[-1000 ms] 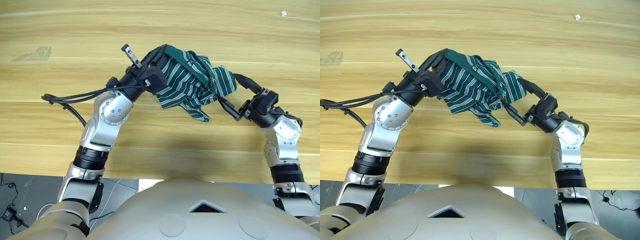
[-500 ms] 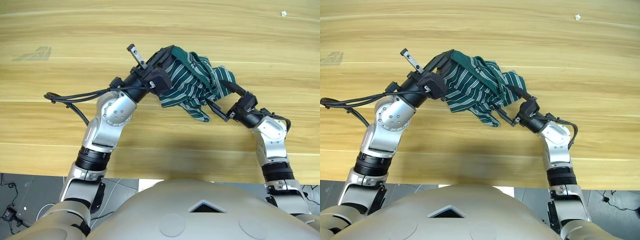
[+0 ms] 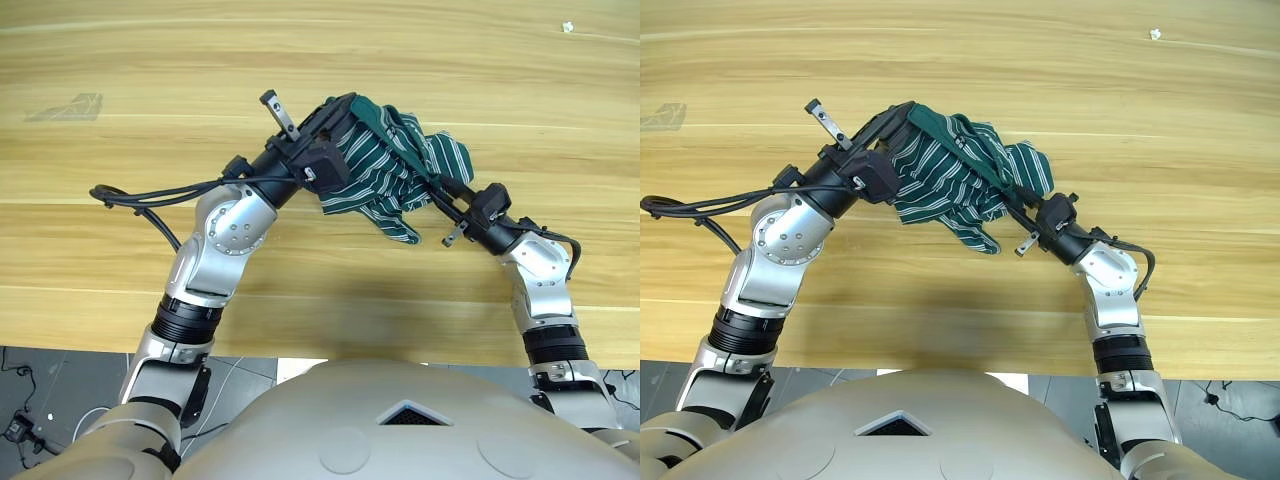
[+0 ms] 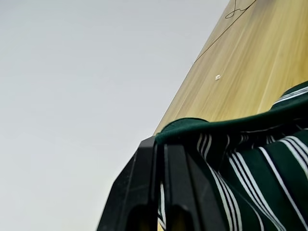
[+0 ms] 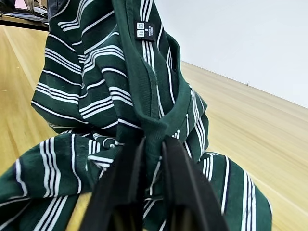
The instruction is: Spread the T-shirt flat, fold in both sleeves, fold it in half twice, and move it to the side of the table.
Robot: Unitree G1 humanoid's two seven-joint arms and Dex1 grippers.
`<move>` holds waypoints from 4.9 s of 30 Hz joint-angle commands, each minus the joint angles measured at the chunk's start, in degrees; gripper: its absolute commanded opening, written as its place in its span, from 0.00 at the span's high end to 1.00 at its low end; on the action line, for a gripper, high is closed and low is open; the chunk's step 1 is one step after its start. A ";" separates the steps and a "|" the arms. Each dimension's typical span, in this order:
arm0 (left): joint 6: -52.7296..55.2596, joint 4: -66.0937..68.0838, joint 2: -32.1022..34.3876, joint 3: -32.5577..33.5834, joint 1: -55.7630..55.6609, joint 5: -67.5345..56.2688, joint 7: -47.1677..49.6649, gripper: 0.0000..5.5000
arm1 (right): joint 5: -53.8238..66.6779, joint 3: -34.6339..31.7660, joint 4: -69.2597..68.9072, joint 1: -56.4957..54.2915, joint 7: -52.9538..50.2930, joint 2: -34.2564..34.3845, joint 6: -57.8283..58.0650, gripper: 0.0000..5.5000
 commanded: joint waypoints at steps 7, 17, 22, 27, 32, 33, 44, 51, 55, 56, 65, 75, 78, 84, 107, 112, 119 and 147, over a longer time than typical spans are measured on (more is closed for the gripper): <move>0.53 -1.21 8.01 5.01 -0.91 1.63 -4.22 1.00 | -2.67 -5.04 -8.73 -6.98 0.90 -10.08 3.89 0.99; -8.54 20.89 34.14 6.24 -43.50 5.63 -28.13 1.00 | -18.86 -0.96 17.67 -59.97 9.35 -29.37 -1.78 0.99; -17.64 53.20 29.64 -11.99 -74.93 33.01 -13.06 1.00 | -41.41 12.58 43.55 -84.30 -7.88 -27.95 -7.94 0.99; -12.46 74.64 25.22 -25.96 -87.32 48.21 6.30 1.00 | -58.21 26.52 56.76 -94.24 -28.78 -24.34 -2.59 0.99; -7.31 85.99 23.92 -29.95 -89.04 48.83 14.77 1.00 | -64.94 32.68 62.94 -96.93 -41.01 -23.08 2.95 0.99; -7.80 86.88 23.82 -30.23 -88.65 48.20 15.14 1.00 | -64.73 32.73 63.57 -96.67 -41.57 -23.10 2.83 0.99; -26.73 74.10 23.71 -31.58 -62.80 37.53 10.39 1.00 | -60.74 32.80 61.87 -80.48 -38.63 -20.36 -12.72 0.99; -23.04 28.38 37.86 -18.91 -30.24 20.71 -1.53 1.00 | -48.62 24.92 37.42 -59.35 -34.28 -29.11 -30.94 0.99; -15.36 6.42 44.76 -5.91 -18.93 13.28 -8.68 1.00 | -34.61 17.12 15.70 -46.03 -25.65 -36.59 -28.19 0.99; -13.79 2.30 45.67 -3.40 -16.22 12.29 -10.21 1.00 | -30.80 16.04 10.28 -41.76 -23.18 -38.10 -26.79 0.99; -7.33 -29.06 52.42 0.79 20.83 5.46 -25.85 1.00 | -12.66 14.66 -29.89 -6.73 -5.22 -50.35 -10.42 0.99; -5.36 -36.94 52.53 8.61 36.00 1.15 -34.48 0.83 | -5.74 18.98 -39.97 0.20 10.13 -45.63 -2.22 1.00; -5.78 -36.51 51.52 9.33 36.84 0.38 -35.44 0.76 | -4.62 17.91 -39.82 1.14 12.47 -45.05 0.87 1.00; -2.97 -35.48 50.52 10.49 37.65 -7.84 -39.39 0.58 | 4.97 14.43 -42.22 3.79 18.43 -46.79 10.96 0.81; 6.22 -3.12 27.07 -0.74 6.71 -7.83 -21.81 0.22 | -20.28 13.15 -17.63 -9.88 14.80 -33.75 5.48 0.65; 3.83 3.98 22.30 -2.74 4.22 -5.21 -20.42 0.22 | -22.67 16.88 -11.64 -12.73 15.43 -28.44 3.20 0.65; -0.02 11.85 20.39 -2.59 4.01 -2.86 -18.39 0.22 | -29.12 17.91 0.40 -14.01 14.94 -31.41 0.20 0.65; 0.74 -1.83 21.38 1.81 3.88 -0.56 -21.87 0.22 | -3.20 7.40 -23.43 -10.76 17.03 -25.05 22.15 0.65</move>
